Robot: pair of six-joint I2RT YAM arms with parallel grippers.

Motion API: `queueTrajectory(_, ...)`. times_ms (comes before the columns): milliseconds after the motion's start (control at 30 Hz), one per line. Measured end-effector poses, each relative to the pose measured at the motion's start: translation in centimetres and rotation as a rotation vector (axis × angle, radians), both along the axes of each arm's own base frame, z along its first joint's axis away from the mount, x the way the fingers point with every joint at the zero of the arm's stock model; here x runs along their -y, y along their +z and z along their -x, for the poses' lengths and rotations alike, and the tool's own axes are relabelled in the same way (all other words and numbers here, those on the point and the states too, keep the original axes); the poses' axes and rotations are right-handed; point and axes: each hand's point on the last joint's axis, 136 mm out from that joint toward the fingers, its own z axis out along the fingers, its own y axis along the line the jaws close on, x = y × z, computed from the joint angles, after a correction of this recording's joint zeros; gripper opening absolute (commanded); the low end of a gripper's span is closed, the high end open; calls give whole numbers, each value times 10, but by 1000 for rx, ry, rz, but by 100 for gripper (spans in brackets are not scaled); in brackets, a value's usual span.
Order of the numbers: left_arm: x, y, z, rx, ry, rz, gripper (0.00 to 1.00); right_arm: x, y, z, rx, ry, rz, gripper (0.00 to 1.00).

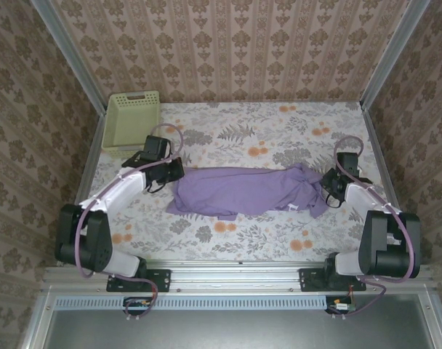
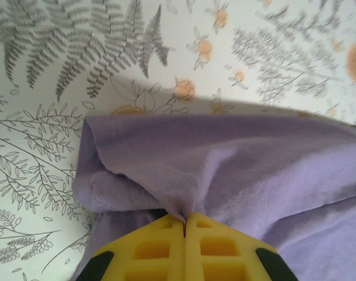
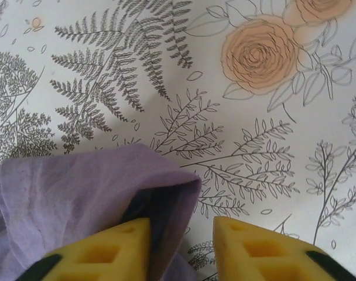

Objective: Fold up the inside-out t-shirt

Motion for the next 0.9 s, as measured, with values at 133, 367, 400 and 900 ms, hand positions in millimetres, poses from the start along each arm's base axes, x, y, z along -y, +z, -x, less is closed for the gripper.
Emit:
queueTrajectory(133, 0, -39, 1, -111, 0, -40, 0, 4, 3, 5, -31, -3, 27, 52)
queueTrajectory(367, -3, -45, -2, -134, 10, -67, 6, -6, 70, -25, 35, 98, 214, 60)
queueTrajectory(400, -3, -43, -5, -126, 10, -68, 7, -12, 78, -31, 48, 121, 231, 59)
queueTrajectory(900, -3, -39, -8, -114, 12, -70, 10, -74, 26, -12, -264, 450, 354, 56)
